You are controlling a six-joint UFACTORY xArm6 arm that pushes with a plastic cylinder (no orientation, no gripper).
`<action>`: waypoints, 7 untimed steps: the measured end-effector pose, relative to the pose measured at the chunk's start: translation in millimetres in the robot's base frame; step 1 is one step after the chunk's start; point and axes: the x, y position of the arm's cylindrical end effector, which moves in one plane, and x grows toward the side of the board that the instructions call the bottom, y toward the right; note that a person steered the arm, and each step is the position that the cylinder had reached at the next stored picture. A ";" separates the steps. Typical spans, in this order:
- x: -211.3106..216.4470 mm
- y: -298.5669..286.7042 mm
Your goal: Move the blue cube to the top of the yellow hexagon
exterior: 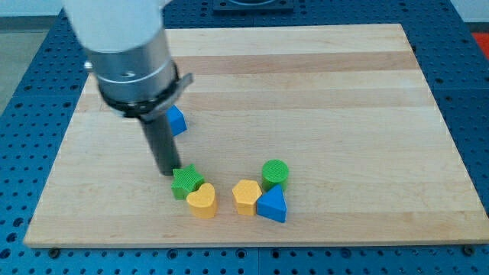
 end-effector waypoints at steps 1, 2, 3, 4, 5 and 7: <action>-29.2 -34.7; -76.5 -34.9; -86.1 -34.9; -99.2 -27.4; -113.1 2.6; -95.1 35.1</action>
